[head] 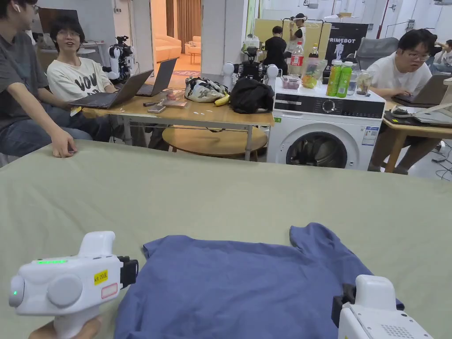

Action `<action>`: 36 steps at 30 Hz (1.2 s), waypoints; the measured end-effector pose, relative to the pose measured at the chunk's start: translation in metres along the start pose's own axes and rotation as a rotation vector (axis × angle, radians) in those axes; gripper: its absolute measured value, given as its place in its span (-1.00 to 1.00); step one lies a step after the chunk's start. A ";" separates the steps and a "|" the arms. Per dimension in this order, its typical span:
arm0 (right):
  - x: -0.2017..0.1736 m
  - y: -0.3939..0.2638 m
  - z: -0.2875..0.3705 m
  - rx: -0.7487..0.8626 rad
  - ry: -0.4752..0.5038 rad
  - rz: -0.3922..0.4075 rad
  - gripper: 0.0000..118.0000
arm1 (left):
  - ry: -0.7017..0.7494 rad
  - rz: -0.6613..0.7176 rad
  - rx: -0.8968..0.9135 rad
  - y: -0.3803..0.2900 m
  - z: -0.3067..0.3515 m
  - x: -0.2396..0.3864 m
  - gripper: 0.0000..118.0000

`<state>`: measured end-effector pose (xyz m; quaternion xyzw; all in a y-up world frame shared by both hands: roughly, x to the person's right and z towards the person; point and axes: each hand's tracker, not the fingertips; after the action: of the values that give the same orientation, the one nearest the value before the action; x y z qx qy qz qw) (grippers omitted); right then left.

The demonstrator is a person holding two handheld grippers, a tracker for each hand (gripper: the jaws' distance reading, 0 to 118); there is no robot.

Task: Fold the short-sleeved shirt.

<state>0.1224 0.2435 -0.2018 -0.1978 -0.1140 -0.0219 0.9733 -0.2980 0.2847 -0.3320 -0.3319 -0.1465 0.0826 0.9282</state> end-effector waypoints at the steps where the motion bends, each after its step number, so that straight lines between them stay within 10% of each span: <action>1: 0.000 0.000 -0.003 -0.008 -0.003 0.006 -1.00 | -0.010 0.014 -0.019 0.012 -0.012 -0.007 -1.00; 10: 0.007 0.006 -0.035 -0.062 -0.025 0.038 -1.00 | 0.007 0.161 -0.287 0.103 -0.146 -0.054 -0.95; 13: 0.010 0.008 -0.046 -0.078 -0.034 0.040 -1.00 | 0.046 0.194 -0.333 0.117 -0.175 -0.058 -0.29; 17: 0.012 0.008 -0.057 -0.099 -0.047 0.047 -1.00 | 0.115 0.201 -0.374 0.116 -0.206 -0.054 -0.02; 23: 0.012 0.006 -0.073 -0.137 -0.051 0.048 -1.00 | 0.231 0.061 -0.396 0.099 -0.222 -0.025 -0.13; 26: 0.011 0.004 -0.079 -0.152 -0.050 0.040 -1.00 | 0.263 -0.076 -0.374 0.094 -0.220 -0.010 -1.00; 36: 0.011 0.010 -0.095 -0.215 -0.056 0.031 -1.00 | 0.193 -0.078 -0.229 0.120 -0.179 -0.017 -1.00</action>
<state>0.1543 0.2157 -0.2882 -0.3033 -0.1350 -0.0134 0.9432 -0.2619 0.2669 -0.5447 -0.4359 -0.0778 -0.0028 0.8966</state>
